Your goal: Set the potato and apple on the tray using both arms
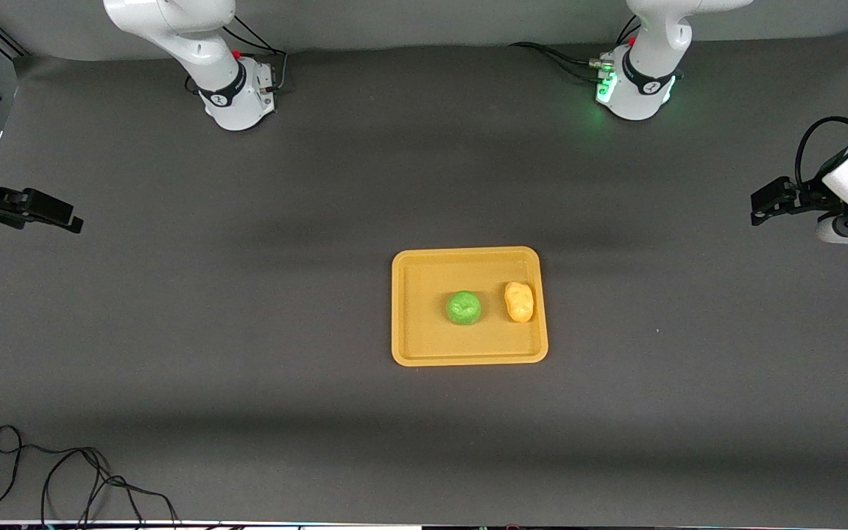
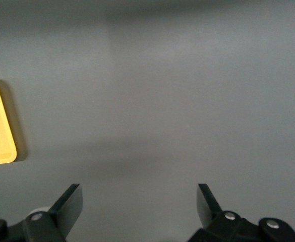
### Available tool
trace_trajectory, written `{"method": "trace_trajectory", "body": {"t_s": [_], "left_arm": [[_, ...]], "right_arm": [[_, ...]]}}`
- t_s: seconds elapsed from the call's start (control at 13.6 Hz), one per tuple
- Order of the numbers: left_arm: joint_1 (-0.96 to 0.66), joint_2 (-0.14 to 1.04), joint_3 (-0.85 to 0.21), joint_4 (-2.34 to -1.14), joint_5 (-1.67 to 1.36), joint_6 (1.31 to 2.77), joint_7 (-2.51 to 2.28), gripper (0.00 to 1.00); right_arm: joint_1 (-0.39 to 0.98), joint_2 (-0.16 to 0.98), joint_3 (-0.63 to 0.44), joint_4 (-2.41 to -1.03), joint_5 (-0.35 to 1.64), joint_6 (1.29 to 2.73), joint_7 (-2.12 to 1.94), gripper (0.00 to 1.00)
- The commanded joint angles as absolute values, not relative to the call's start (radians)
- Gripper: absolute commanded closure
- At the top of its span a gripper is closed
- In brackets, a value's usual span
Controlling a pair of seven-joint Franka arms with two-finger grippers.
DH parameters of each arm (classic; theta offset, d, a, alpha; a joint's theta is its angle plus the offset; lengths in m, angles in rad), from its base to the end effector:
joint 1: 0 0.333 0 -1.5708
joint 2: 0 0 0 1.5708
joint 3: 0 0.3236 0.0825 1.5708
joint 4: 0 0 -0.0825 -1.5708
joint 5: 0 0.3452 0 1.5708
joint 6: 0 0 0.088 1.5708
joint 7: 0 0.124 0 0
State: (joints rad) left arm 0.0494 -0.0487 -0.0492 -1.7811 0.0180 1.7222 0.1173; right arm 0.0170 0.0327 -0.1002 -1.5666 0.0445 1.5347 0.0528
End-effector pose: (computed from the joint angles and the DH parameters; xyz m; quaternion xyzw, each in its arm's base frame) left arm 0.5074 0.0016 0.5612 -0.9981 0.0599 0.0057 0.0098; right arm 0.5190 -0.0367 0.5971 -0.9970 0.0678 0.0319 0.0211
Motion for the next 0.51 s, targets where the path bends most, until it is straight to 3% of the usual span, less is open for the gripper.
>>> {"method": "trace_trajectory", "body": {"t_s": [0.0, 0.44], "left_arm": [[0.049, -0.063, -0.051, -1.783, 0.025, 1.727, 0.130, 0.00], [0.052, -0.067, -0.051, -1.782, 0.025, 1.723, 0.130, 0.00]], "right_arm": [[0.012, 0.011, -0.090, -1.592, 0.029, 1.555, 0.034, 0.00], [-0.068, 0.012, 0.021, -1.578, 0.012, 1.551, 0.038, 0.00]]}}
